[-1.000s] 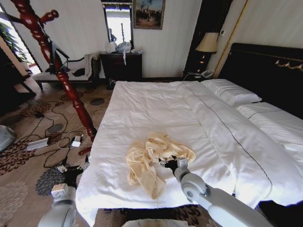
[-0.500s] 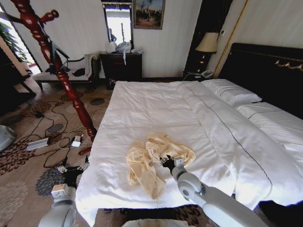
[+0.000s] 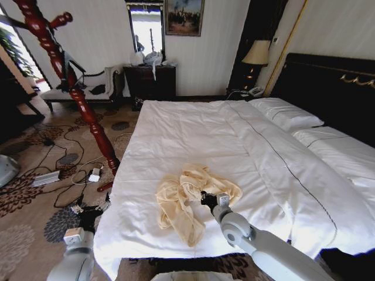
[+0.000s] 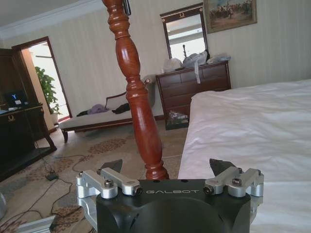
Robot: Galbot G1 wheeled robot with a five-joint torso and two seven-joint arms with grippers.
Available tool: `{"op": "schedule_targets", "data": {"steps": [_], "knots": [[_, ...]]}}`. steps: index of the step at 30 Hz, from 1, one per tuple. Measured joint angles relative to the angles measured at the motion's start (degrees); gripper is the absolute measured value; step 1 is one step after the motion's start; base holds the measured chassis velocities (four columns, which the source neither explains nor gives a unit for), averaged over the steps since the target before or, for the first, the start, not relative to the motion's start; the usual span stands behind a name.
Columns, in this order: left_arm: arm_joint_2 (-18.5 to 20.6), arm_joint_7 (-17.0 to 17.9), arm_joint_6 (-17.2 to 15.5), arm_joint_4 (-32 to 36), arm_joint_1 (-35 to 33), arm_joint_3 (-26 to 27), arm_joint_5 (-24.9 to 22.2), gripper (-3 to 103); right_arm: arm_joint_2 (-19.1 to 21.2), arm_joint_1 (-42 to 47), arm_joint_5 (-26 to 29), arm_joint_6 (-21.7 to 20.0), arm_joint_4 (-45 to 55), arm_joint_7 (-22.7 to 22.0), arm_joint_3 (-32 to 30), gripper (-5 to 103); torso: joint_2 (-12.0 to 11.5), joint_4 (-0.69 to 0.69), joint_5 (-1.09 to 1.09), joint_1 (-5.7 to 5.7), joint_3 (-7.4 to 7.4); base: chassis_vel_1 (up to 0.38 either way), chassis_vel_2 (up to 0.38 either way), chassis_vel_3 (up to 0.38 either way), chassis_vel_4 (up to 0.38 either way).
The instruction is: Pick up the clothes from the bed and hang them on the clothes hanger.
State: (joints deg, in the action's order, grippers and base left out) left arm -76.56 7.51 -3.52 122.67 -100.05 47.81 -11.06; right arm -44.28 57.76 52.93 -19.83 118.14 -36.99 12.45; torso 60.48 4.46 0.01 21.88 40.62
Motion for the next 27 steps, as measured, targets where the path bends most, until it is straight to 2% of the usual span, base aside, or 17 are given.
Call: {"op": "schedule_targets", "data": {"steps": [3,5,6,9,10,12,14,15,16,18,20,21,22,23,26,27], "knots": [[0.33,0.04,0.0,-0.11,0.22,0.19,-0.36,100,5.1,-0.98,-1.32,-0.38,2.02,-0.11,-2.01,0,0.0,0.01,-0.01,0.0,0.0,0.0,0.0,0.0,0.0],[0.33,0.07,0.0,-0.14,0.29,0.19,-0.4,100,6.15,-1.25,-1.8,-0.54,2.47,-0.13,-2.54,0,0.0,0.01,-0.01,0.0,0.0,0.0,0.0,0.0,0.0],[0.23,0.24,0.0,-0.15,0.51,0.08,-0.49,100,9.27,-2.28,-3.66,-1.2,3.92,-0.22,-4.48,0,0.0,0.0,0.0,0.0,0.0,0.0,0.0,0.0,0.0],[-0.06,0.45,0.07,-0.05,0.76,-0.34,-1.3,100,13.92,-3.68,-7.05,-1.62,6.17,0.26,-8.01,0,0.0,0.0,-0.01,0.0,0.0,0.0,0.0,0.0,0.0],[-0.06,0.45,0.07,-0.05,0.76,-0.34,-1.3,100,13.92,-3.68,-7.05,-1.62,6.17,0.26,-8.01,0,0.0,0.0,-0.01,0.0,0.0,0.0,0.0,0.0,0.0],[-0.09,0.77,-0.14,0.75,1.03,-0.87,-3.87,100,17.15,-5.08,-9.77,-0.53,7.8,2.01,-11.3,0,0.0,0.01,-0.01,0.0,0.0,0.0,0.0,0.0,0.0],[0.5,1.2,-1.11,2.12,1.21,-1.79,-8.87,100,19.36,-8.64,-13.93,3.04,8.04,5.25,-13.31,0,0.0,0.01,0.0,0.0,0.0,0.0,0.0,0.0,0.0],[1.08,1.27,-1.45,2.73,1.25,-2.3,-11.15,100,19.87,-10.67,-15.92,5.04,7.73,6.79,-13.74,0,0.0,0.01,0.0,0.0,0.0,0.0,0.0,0.0,0.0],[1.08,1.27,-1.45,2.73,1.25,-2.3,-11.15,100,19.87,-10.67,-15.92,5.04,7.73,6.79,-13.74,0,0.0,0.01,0.0,0.0,0.0,0.0,0.0,0.0,0.0],[2.92,1.09,-1.84,4.48,1.39,-3.69,-16.24,100,20.17,-17.61,-20.03,10.11,6.01,10.81,-14.11,0,0.0,-0.01,-0.01,0.0,0.0,0.0,0.0,0.0,0.0],[4.22,0.48,-2.04,5.81,1.46,-4.51,-18.98,100,19.69,-22.76,-20.27,12.24,5.03,12.58,-14.12,0,0.0,-0.02,-0.02,0.01,0.01,0.0,0.0,0.0,0.0],[5.29,-0.28,-2.13,6.95,1.54,-4.94,-20.41,100,18.81,-27.72,-17.51,12.93,4.49,12.97,-13.9,0,0.0,0.01,0.0,0.01,0.0,0.0,0.0,0.0,0.0],[5.29,-0.28,-2.13,6.95,1.54,-4.94,-20.41,100,18.81,-27.72,-17.51,12.93,4.49,12.97,-13.9,0,0.0,0.01,0.0,0.01,0.0,0.0,0.0,0.0,0.0],[5.66,-0.67,-2.14,7.41,1.52,-5.0,-20.49,100,18.13,-30.99,-14.8,13.07,4.22,12.97,-13.59,0,0.0,0.01,0.01,0.01,0.0,0.0,0.0,0.0,0.0],[5.54,-1.57,-1.48,7.84,0.45,-4.99,-18.85,100,16.36,-39.98,-7.91,13.14,3.28,12.44,-12.91,0,0.0,-0.01,-0.02,0.01,0.01,0.0,0.0,0.0,0.0],[5.54,-1.57,-1.48,7.84,0.45,-4.99,-18.85,100,16.36,-39.98,-7.91,13.14,3.28,12.44,-12.91,0,0.0,-0.01,-0.02,0.01,0.01,0.0,0.0,0.0,0.0]]}}
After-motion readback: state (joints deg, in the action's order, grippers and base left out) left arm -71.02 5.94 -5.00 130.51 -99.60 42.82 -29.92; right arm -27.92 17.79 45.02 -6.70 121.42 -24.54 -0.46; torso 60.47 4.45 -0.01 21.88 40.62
